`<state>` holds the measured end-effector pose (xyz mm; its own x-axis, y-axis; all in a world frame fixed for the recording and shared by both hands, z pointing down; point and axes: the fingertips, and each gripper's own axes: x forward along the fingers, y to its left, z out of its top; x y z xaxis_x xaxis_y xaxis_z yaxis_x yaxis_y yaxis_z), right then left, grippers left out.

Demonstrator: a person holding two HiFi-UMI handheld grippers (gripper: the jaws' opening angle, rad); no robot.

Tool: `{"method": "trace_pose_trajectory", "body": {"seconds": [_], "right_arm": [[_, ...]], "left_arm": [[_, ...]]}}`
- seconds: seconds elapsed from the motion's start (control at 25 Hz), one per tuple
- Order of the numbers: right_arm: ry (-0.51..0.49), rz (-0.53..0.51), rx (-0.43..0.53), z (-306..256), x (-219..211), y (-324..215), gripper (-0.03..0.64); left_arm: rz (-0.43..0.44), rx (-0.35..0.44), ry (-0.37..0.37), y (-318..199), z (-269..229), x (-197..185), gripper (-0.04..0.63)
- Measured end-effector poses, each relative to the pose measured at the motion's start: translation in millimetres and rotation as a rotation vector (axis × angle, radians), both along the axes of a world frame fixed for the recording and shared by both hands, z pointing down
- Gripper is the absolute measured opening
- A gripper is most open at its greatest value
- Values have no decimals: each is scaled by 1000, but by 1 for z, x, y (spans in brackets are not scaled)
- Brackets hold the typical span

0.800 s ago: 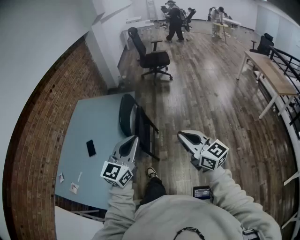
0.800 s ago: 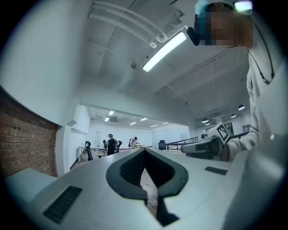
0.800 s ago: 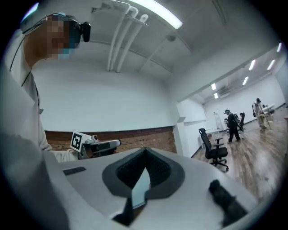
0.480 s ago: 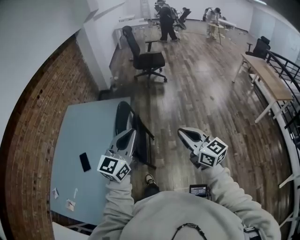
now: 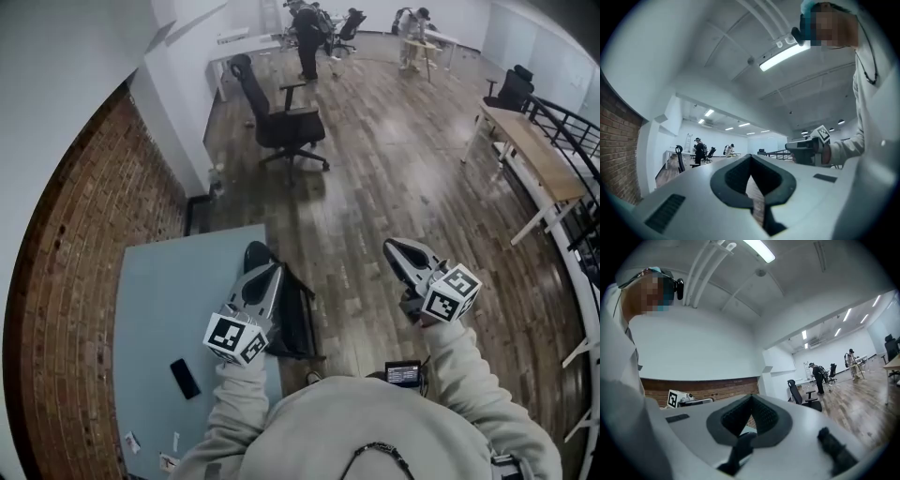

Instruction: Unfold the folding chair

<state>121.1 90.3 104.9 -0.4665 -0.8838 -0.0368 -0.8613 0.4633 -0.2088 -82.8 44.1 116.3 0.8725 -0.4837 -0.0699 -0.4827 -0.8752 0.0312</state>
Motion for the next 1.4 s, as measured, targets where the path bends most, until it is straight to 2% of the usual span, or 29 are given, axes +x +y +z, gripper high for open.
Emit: {"method": "trace_pose_trajectory", "body": {"seconds": [0.2, 0.36, 0.52, 0.64, 0.68, 0.76, 0.8, 0.88, 0.96, 1.04, 1.12, 1.24, 1.32, 1.4], "right_arm": [[10, -20, 25, -18, -3, -48, 8], [26, -72, 8, -10, -11, -68, 8], [28, -107, 14, -9, -20, -98, 8], [2, -159, -13, 5, -31, -124, 8], [-26, -179, -23, 13, -36, -132, 8], [-75, -217, -72, 41, -50, -143, 12], [-86, -231, -119, 63, -58, -150, 22], [-88, -250, -241, 116, -77, -172, 194], [-70, -272, -401, 177, -105, -188, 254], [-35, -303, -567, 248, -139, -186, 275], [-15, -339, -701, 318, -169, -182, 279], [9, -353, -912, 422, -204, -175, 290], [71, -332, -1039, 486, -220, -163, 299], [110, -280, -1147, 539, -232, -152, 301]], "left_arm": [[7, 11, 21, -32, -11, 19, 5], [36, 3, 83, -39, -17, 27, 5], [-22, -14, 122, -68, -13, 11, 5], [-75, -74, 183, -90, 1, -6, 5], [-90, -100, 190, -96, 12, -12, 69], [-152, -165, 121, -104, 50, -26, 211], [-196, -201, 65, -107, 75, -36, 280], [-289, -275, -35, -124, 126, -58, 342], [-374, -387, -134, -132, 179, -84, 395], [-432, -521, -249, -124, 236, -110, 419], [-424, -633, -313, -120, 281, -123, 426], [-312, -798, -300, -117, 325, -117, 458], [-267, -866, -346, -110, 347, -114, 460], [-258, -907, -432, -103, 366, -116, 459]]}}
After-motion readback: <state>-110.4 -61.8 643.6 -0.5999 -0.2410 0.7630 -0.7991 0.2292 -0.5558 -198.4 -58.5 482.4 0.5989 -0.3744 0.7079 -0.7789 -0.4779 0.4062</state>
